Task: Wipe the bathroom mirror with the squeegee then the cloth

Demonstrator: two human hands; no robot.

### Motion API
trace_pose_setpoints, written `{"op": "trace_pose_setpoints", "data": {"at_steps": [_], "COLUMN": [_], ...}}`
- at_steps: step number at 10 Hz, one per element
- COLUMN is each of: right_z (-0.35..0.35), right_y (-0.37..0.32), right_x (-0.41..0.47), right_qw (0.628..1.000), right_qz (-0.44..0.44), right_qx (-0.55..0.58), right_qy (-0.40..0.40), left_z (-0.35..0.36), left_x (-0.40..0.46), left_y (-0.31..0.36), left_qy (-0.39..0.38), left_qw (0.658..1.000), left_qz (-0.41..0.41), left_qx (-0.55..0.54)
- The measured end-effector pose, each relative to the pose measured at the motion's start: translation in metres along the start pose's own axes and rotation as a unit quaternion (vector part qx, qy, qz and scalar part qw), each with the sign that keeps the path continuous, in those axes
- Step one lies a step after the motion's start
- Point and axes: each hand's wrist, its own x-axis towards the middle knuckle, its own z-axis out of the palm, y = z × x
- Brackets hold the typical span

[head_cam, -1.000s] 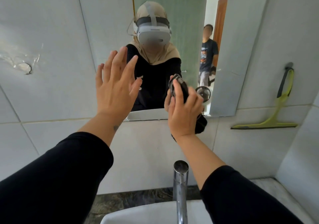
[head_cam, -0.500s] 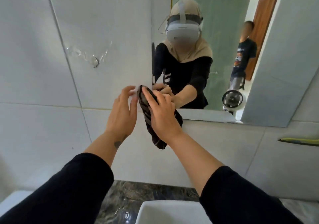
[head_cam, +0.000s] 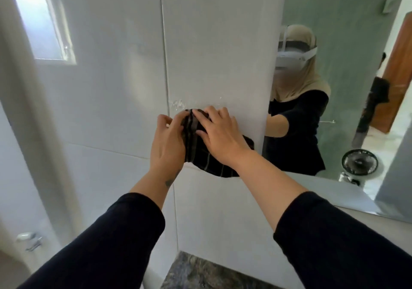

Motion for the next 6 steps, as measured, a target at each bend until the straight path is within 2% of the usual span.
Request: {"op": "trace_pose_setpoints", "data": {"at_steps": [1,2,3,4,5,6], "right_z": [0.014,0.034,0.047,0.046,0.034,0.010], "right_y": [0.001,0.002,-0.002,-0.013,-0.029,-0.024], "right_x": [0.012,0.005,-0.008,-0.015,-0.015,-0.039], "right_qw": [0.997,0.990,0.990,0.991,0.976,0.950], "right_qz": [0.010,0.029,0.051,0.118,0.199,0.222], "right_qx": [-0.070,-0.132,-0.112,-0.034,0.084,0.200], "right_qy": [-0.006,0.041,0.065,0.053,-0.017,-0.093], "left_z": [0.008,0.022,0.035,0.041,0.042,0.028], "left_x": [0.021,0.017,0.006,-0.002,-0.001,-0.045], "left_y": [-0.008,-0.024,-0.049,-0.052,-0.038,-0.055], "left_qy": [0.021,0.002,-0.013,-0.007,-0.025,-0.033], "left_qw": [0.998,0.993,0.986,0.995,0.998,0.994], "left_qz": [-0.015,-0.011,0.032,-0.004,-0.054,-0.045], "left_qx": [0.062,0.119,0.163,0.098,0.019,0.092]}}
